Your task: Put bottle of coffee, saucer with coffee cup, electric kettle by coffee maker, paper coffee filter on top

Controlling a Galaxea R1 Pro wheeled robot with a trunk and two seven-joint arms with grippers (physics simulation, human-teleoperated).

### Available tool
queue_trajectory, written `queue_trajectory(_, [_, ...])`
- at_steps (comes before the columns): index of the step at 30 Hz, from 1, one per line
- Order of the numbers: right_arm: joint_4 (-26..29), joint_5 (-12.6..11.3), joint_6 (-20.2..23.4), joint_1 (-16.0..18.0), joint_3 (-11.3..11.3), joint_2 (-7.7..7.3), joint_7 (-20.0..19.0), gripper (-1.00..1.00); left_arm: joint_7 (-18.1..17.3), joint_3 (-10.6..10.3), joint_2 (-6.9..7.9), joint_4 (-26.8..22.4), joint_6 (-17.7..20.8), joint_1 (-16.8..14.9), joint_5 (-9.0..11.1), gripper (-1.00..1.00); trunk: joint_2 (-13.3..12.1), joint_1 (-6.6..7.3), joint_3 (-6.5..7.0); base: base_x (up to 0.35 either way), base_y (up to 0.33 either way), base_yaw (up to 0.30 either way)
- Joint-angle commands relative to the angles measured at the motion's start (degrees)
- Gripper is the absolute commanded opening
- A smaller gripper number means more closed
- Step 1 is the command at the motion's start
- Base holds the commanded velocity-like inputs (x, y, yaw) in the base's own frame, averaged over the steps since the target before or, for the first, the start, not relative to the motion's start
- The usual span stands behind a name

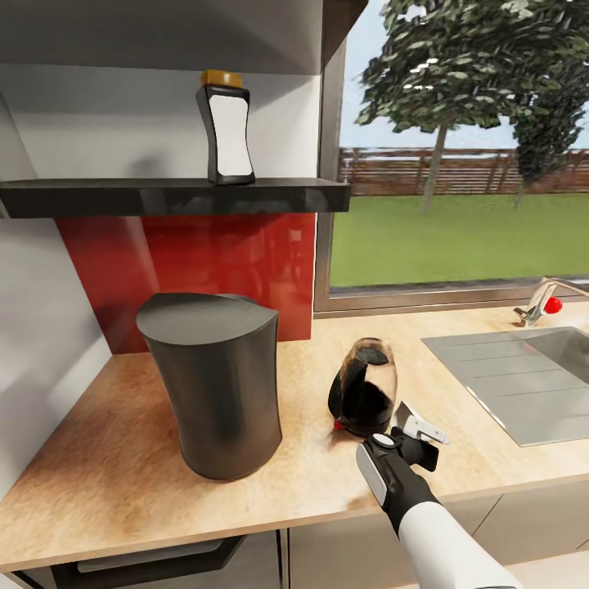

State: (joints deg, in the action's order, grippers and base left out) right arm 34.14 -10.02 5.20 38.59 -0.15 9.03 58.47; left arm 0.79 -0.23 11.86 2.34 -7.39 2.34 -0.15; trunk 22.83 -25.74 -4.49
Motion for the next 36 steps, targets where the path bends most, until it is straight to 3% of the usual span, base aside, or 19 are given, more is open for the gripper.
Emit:
queue_trajectory(1, [0.0,-1.1,0.3,0.0,-0.1,0.03,0.1,-1.0,0.1,-0.1,0.0,0.1,-0.3,-0.1,0.0,1.0,0.1,-0.04,-0.13,0.0,-0.008,0.0])
queue_trajectory(28, [0.2,-1.1,0.3,0.0,-0.1,-0.01,0.1,-1.0,0.2,0.0,-0.06,0.1,-0.3,-0.1,0.0,1.0,0.1,-0.04,-0.13,-0.017,-0.265,0.0])
queue_trajectory(31, [0.8,-0.5,1.1,1.0,1.0,0.97,-0.8,-1.0,0.0,0.8,-1.03,-0.2,0.3,0.4,0.8,1.0,0.1,-0.04,-0.11,0.0,0.0,0.0])
queue_trajectory(36, [2.3,1.6,0.2,1.9,2.6,0.4,-0.5,-1.0,0.1,0.8,-2.64,-0.2,-0.6,0.3,1.2,1.0,0.1,-0.04,-0.11,0.001,0.0,0.0])
